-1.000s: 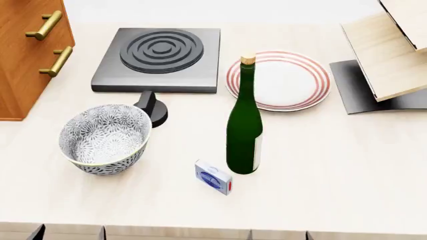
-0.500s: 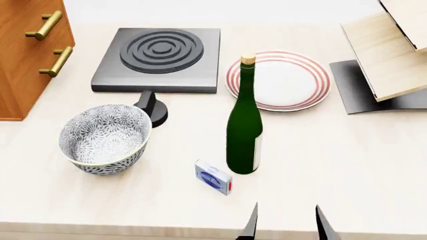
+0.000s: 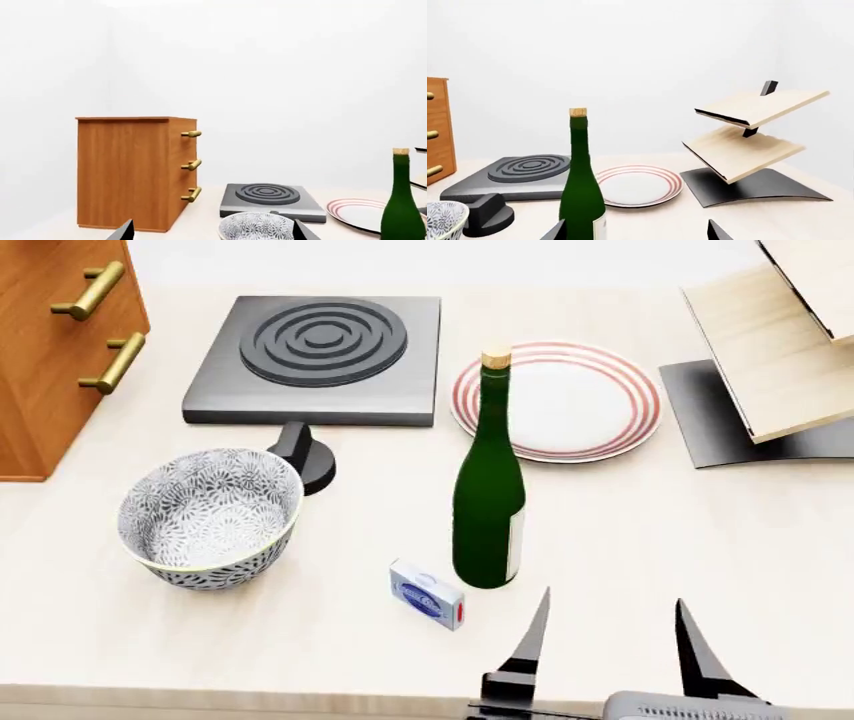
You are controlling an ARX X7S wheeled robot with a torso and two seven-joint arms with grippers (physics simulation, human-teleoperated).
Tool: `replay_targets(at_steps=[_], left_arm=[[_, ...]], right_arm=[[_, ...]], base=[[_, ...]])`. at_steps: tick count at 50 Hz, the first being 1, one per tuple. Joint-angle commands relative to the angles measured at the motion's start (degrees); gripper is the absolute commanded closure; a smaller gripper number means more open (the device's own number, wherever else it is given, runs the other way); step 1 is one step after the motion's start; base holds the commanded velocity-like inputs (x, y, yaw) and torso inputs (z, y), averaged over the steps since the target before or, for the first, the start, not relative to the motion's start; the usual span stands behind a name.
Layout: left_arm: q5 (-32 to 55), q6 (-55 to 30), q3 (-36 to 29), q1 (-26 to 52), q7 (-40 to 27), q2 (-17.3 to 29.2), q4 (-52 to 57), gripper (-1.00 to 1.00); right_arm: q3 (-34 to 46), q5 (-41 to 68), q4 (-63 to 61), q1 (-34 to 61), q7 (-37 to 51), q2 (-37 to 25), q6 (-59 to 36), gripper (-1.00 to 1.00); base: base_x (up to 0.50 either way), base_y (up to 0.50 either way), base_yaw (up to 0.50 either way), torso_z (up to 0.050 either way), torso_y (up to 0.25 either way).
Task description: Pick up the akita bowl and put it on the plate.
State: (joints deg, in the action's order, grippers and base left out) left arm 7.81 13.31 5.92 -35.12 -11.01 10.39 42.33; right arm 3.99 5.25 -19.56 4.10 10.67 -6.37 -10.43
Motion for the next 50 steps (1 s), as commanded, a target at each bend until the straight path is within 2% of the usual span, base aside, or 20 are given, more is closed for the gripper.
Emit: replay_targets(at_steps=[1, 34, 50], left_arm=[[1.4, 0.5, 2.1, -2.8, -1.4, 0.8, 4.8, -1.00], [1.9, 0.0, 1.2, -1.8, -2.6, 1.9, 4.1, -1.00], [2.2, -0.2, 0.9, -1.6, -3.1, 2.4, 3.9, -1.00]], right_arm=[[-0.2, 1.4, -0.9, 0.3, 0.8, -0.8, -0.7, -1.00], [1.2, 4.1, -0.7, 0.3, 1.5, -2.6, -0.8, -1.00], [1.8, 5.2, 0.6, 0.6, 1.6, -3.1, -1.0, -1.00]], base=[[0.00, 0.00, 0.00, 0.000, 0.000], [0.00, 0.00, 0.00, 0.000, 0.000], [0.00, -0.41, 0.00, 0.000, 0.000]])
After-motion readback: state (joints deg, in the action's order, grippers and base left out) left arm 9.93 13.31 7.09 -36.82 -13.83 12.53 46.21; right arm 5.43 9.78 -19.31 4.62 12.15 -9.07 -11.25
